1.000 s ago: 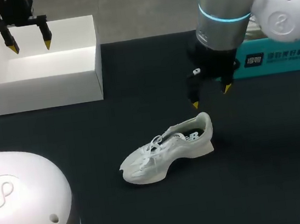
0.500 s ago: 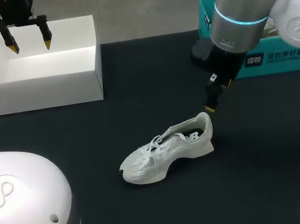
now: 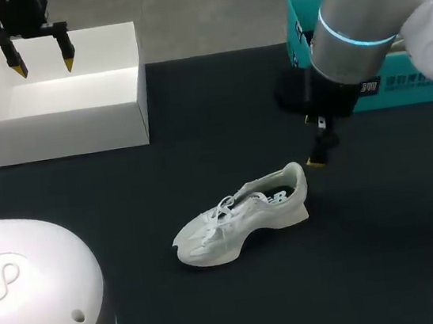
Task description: Take the shoe out of the shoebox, open the shoe tongue, remove and reinsert the insole, then place the shoe into the shoebox
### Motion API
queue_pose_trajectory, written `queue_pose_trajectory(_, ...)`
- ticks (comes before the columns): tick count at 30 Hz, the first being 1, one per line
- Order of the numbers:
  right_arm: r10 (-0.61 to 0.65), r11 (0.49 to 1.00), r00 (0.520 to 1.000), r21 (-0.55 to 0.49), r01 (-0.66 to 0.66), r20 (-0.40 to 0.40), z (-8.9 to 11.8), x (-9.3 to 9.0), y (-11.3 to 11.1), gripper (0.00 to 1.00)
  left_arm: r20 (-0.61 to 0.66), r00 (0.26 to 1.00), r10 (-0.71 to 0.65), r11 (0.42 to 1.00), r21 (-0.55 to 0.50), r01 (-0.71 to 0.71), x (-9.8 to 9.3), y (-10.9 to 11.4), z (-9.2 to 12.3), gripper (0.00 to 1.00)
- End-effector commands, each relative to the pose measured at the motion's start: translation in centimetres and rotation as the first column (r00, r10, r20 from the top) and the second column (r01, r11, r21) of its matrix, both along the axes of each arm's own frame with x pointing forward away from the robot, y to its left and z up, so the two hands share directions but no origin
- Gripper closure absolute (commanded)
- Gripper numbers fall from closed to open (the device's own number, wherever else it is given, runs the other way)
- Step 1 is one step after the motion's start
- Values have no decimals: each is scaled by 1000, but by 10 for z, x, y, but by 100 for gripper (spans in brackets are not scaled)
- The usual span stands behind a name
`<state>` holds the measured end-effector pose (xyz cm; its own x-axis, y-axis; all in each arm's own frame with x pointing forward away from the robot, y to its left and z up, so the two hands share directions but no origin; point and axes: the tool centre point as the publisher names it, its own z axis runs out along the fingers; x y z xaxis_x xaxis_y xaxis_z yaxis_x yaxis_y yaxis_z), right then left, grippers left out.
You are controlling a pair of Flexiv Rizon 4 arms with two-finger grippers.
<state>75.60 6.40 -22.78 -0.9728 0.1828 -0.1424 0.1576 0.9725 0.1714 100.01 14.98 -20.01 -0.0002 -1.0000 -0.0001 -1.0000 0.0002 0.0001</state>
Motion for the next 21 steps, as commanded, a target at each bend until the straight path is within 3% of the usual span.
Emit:
queue_pose_trajectory(1,33,945,994,320,-64,101,-7,-6,-15,0,0,1000,0,1000,0,0,0,0,0,0)
queue_pose_trajectory(4,33,902,990,422,-89,137,-5,-6,-20,0,0,1000,0,1000,0,0,0,0,0,0)
queue_pose_trajectory(11,92,839,983,519,-162,158,-11,-13,-48,0,0,1000,0,1000,0,0,0,0,0,0)
queue_pose_trajectory(17,207,794,965,549,-261,158,-20,-22,-68,0,0,1000,0,1000,0,0,0,0,0,0)
queue_pose_trajectory(21,198,798,972,556,-235,126,-28,-25,-83,0,0,1000,0,1000,0,0,0,0,0,0)
